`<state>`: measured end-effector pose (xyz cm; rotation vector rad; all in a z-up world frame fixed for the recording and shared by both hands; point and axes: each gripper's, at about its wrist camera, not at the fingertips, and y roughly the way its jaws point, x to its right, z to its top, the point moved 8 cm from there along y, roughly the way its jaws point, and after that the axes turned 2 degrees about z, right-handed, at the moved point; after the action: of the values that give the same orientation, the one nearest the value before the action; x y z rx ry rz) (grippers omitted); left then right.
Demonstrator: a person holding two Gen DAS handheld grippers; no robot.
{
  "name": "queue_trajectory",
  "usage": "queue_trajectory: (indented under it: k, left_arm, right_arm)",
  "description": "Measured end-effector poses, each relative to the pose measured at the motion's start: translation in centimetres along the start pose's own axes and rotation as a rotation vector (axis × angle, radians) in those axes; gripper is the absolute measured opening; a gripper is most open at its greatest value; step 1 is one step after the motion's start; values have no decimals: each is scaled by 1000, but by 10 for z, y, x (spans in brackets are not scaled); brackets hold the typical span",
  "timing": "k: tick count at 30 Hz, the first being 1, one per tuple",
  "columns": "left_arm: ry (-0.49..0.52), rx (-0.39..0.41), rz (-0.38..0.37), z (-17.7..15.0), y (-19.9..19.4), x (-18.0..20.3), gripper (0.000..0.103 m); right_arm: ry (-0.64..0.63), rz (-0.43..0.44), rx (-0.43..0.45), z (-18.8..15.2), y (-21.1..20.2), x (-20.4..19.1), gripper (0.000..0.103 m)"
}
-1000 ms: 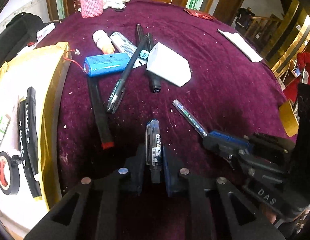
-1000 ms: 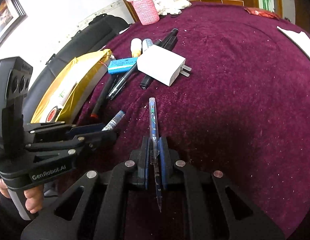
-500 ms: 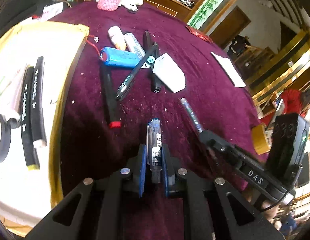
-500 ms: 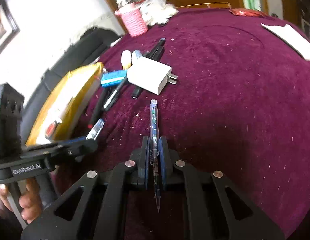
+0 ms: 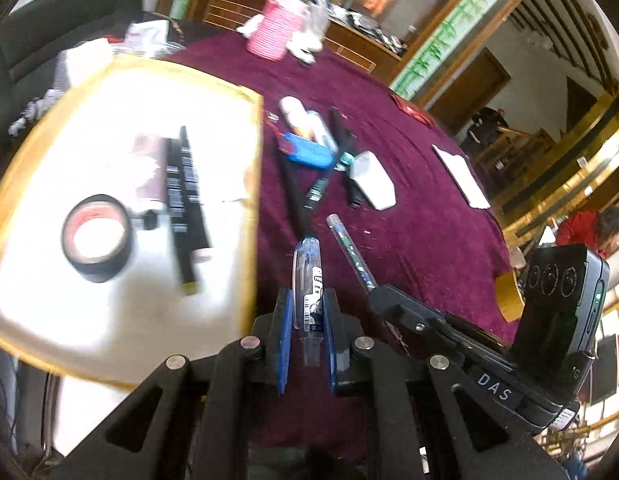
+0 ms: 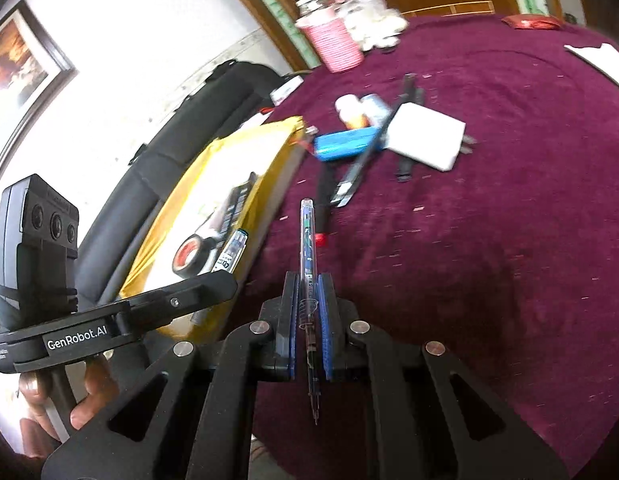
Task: Organize objects
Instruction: 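Carry the silver pen and clear pen over the tray with both tools, then open both tools to drop the two pens into the tray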
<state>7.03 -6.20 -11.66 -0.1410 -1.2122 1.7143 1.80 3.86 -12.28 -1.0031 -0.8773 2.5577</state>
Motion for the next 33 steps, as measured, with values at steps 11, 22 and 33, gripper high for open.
queue_trajectory:
  k: [11,22,33]
  left_arm:
    - [-82,28,104,17,-21,-67,13]
    - [-56,-71,174,5,6,-77,13]
    - [-48,-80,178,6,13,-90,14]
  right_arm:
    - [-60,92,-44,10,27,-50,9]
    - [-100,74,-52,38,55,-70,9]
    - [-159,-55,-97,55,105,-75,10]
